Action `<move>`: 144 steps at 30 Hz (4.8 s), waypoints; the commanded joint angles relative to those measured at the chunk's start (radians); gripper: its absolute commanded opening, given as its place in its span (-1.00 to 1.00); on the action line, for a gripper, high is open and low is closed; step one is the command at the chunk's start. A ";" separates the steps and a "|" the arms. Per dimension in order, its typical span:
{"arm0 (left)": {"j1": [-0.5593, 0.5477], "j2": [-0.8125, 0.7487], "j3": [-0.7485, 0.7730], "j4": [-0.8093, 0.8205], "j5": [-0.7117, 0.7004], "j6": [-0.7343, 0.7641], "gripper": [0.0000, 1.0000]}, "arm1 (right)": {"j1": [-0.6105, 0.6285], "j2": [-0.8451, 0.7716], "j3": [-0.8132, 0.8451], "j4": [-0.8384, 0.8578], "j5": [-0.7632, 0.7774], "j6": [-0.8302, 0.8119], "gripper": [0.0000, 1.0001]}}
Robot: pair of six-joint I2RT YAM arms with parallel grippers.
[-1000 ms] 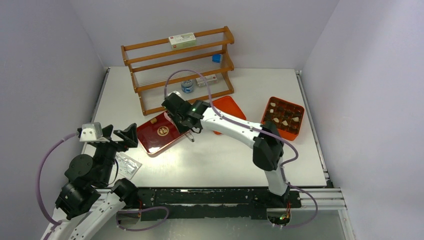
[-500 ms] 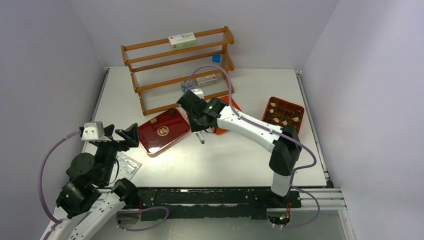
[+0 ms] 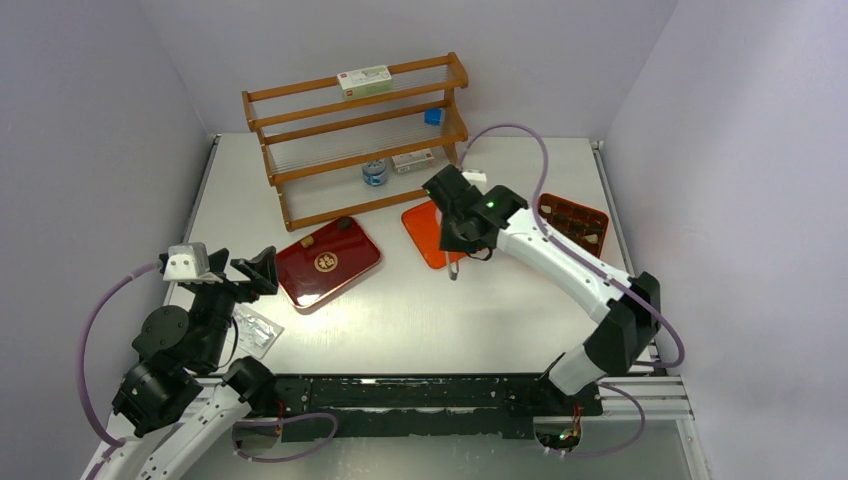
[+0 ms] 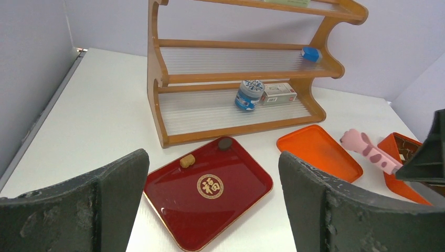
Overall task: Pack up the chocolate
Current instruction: Place the fake chocolate in the packing bottle, then place the clamp at the center of the board.
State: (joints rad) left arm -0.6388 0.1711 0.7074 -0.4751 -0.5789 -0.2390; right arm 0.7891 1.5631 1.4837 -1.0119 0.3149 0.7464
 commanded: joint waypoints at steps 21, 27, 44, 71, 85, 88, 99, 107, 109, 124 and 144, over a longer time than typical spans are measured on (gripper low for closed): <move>-0.002 -0.019 -0.008 0.032 0.038 0.023 0.97 | -0.407 -0.276 -0.156 -0.138 -0.005 -0.063 -0.36; -0.002 -0.010 -0.007 0.030 0.053 0.025 0.96 | -0.583 -0.300 -0.210 -0.126 -0.075 -0.129 -0.35; -0.002 -0.042 -0.006 0.024 0.056 0.027 0.97 | -0.927 -0.334 -0.324 -0.126 -0.080 -0.267 -0.29; -0.002 -0.050 -0.009 0.032 0.053 0.030 0.97 | -0.955 -0.373 -0.306 -0.155 -0.103 -0.241 -0.14; -0.002 -0.024 -0.013 0.039 0.070 0.034 0.97 | -0.904 -0.454 -0.217 -0.033 -0.474 -0.294 -0.17; -0.002 0.000 -0.010 0.037 0.077 0.032 0.96 | -0.837 -0.486 -0.251 0.024 -0.509 -0.297 -0.19; -0.002 0.050 -0.005 0.025 0.054 0.020 0.96 | -0.366 -0.484 -0.349 0.191 -0.394 -0.237 -0.21; -0.002 0.072 -0.005 0.023 0.056 0.012 0.97 | -0.061 -0.423 -0.427 0.319 -0.259 -0.227 -0.20; -0.002 0.079 -0.005 0.024 0.057 0.015 0.97 | 0.008 -0.370 -0.429 0.327 -0.203 -0.241 -0.21; -0.001 0.090 -0.004 0.018 0.048 0.008 0.97 | 0.322 -0.145 -0.471 0.492 0.044 -0.172 -0.19; -0.001 0.113 0.002 0.013 0.065 0.003 0.97 | 0.470 0.082 -0.518 0.523 0.114 -0.016 -0.04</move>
State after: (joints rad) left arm -0.6388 0.2722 0.7029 -0.4686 -0.5182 -0.2249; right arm 1.2533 1.6527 0.9699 -0.5060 0.3870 0.6899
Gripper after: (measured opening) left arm 0.983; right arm 0.463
